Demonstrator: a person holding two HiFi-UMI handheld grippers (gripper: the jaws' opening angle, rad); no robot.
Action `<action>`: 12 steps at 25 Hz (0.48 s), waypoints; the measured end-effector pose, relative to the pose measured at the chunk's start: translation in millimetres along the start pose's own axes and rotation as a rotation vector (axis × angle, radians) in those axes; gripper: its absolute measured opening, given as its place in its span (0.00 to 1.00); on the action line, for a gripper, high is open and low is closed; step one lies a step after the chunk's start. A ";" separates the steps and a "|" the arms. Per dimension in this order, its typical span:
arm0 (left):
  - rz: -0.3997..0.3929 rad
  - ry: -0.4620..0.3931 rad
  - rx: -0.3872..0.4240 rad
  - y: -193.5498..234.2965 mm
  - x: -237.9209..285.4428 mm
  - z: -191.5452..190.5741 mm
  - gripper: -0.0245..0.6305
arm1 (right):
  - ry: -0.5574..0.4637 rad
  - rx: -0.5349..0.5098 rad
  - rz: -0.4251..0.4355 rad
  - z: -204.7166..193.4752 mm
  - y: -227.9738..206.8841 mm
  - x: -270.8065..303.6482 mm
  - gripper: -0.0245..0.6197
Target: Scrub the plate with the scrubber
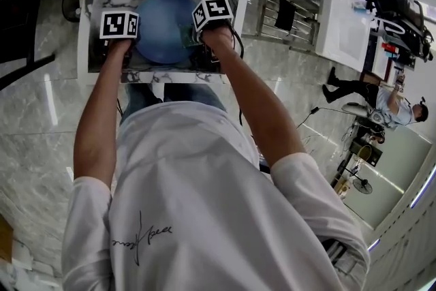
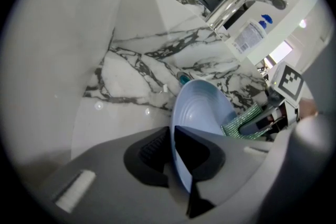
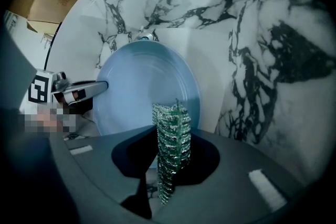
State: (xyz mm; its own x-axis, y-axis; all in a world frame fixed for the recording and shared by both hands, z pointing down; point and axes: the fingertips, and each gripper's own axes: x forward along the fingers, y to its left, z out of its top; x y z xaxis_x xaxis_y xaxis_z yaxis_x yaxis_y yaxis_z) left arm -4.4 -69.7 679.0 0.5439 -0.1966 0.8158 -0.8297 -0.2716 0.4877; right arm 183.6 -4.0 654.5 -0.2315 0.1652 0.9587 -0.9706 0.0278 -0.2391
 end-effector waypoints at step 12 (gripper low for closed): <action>0.087 -0.005 0.036 10.1 -3.5 1.4 0.17 | -0.009 -0.058 -0.045 13.9 -3.1 -5.0 0.14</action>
State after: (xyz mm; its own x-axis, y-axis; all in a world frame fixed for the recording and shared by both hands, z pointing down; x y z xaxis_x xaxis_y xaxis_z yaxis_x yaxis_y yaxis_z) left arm -14.4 -73.1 680.6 0.4706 -0.2256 0.8530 -0.8688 -0.2873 0.4034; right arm 186.8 -18.6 652.6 -0.1888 0.1533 0.9700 -0.9746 0.0922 -0.2042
